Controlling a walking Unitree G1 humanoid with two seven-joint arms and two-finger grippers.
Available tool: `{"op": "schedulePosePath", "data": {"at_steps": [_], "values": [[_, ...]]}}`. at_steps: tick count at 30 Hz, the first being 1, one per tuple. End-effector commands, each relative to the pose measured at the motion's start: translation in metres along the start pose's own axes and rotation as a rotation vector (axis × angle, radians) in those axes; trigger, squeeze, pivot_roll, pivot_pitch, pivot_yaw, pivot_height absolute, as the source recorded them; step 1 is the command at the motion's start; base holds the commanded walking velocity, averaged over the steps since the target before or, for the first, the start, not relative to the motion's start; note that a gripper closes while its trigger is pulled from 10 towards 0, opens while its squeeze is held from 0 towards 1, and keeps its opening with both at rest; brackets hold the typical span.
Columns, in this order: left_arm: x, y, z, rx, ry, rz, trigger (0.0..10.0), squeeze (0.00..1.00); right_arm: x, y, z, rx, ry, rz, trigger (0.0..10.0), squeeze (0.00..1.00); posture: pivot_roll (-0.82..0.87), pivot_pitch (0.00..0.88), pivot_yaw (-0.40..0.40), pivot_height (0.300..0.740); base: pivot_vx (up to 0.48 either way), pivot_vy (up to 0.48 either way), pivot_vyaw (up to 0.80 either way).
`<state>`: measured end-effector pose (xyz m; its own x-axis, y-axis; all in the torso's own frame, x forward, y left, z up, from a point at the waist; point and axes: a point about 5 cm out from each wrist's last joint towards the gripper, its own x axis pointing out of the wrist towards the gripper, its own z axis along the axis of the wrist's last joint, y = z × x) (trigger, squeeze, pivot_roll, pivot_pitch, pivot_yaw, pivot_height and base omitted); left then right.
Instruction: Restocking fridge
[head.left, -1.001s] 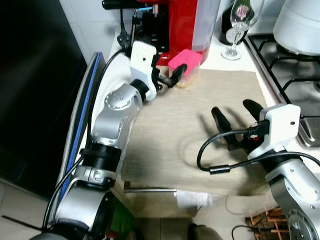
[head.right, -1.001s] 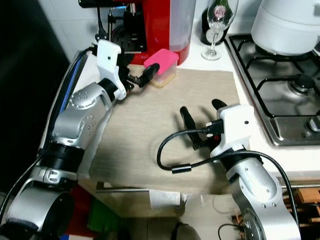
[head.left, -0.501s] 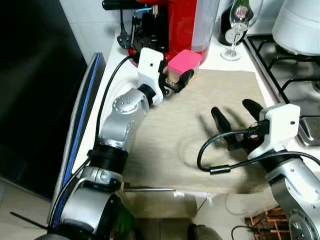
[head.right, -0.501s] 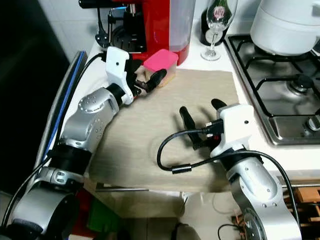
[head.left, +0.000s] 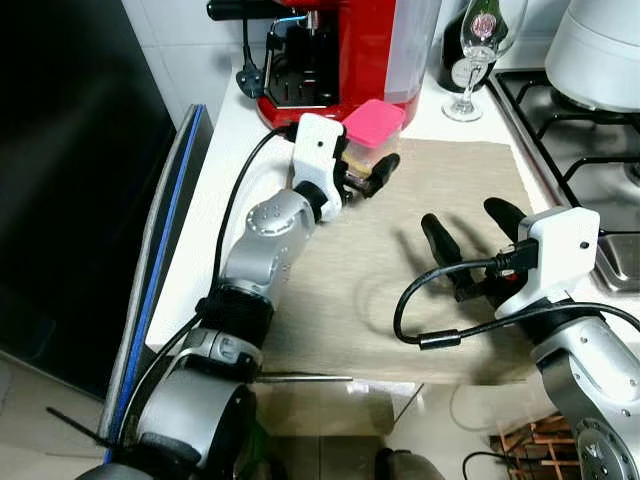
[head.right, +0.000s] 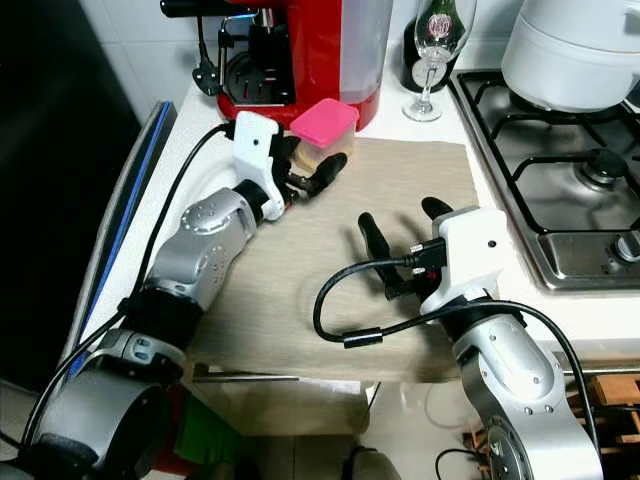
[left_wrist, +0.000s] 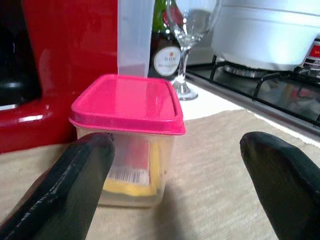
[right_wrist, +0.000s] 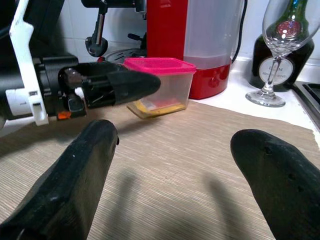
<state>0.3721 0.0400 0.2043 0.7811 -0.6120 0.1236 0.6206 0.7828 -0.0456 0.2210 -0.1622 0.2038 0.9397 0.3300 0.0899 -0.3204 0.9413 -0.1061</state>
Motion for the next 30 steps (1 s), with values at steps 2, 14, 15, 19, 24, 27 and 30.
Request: {"op": "schedulePosePath", "data": {"at_steps": [2,14,15,19,24,27,30], "values": [[0.002,0.004,0.003,0.026,-0.001,0.023,10.0,0.00,0.000,0.003,0.002,-0.004,-0.005,0.018,10.0,0.00,-0.32,0.106,0.057,0.740,0.000,0.000,0.00],[-0.006,0.009,0.004,0.016,-0.006,0.041,10.0,0.00,-0.001,0.004,-0.001,-0.006,0.009,0.026,10.0,0.00,-0.31,0.097,0.055,0.740,0.000,0.000,0.00],[-0.006,0.010,0.004,0.016,-0.003,0.044,10.0,0.00,-0.001,0.004,-0.002,-0.006,0.010,0.026,10.0,0.00,-0.31,0.097,0.055,0.740,0.000,0.000,0.00],[-0.006,0.013,-0.001,0.004,0.022,0.064,10.0,0.00,0.000,0.004,-0.002,-0.007,0.009,0.029,10.0,0.00,-0.31,0.082,0.056,0.740,0.000,0.000,0.00],[-0.005,0.013,-0.010,-0.027,0.066,0.070,10.0,0.00,0.000,0.004,-0.002,-0.008,0.008,0.031,10.0,0.00,-0.32,0.077,0.057,0.740,0.000,0.000,0.00],[-0.003,0.013,-0.015,-0.036,0.087,0.073,10.0,0.00,-0.001,0.004,-0.002,-0.009,0.009,0.031,10.0,0.00,-0.32,0.075,0.057,0.740,0.000,0.000,0.00],[-0.001,0.013,-0.018,-0.045,0.096,0.077,10.0,0.00,-0.001,0.004,-0.002,-0.010,0.010,0.031,10.0,0.00,-0.33,0.075,0.056,0.740,0.000,0.000,0.00]]}}
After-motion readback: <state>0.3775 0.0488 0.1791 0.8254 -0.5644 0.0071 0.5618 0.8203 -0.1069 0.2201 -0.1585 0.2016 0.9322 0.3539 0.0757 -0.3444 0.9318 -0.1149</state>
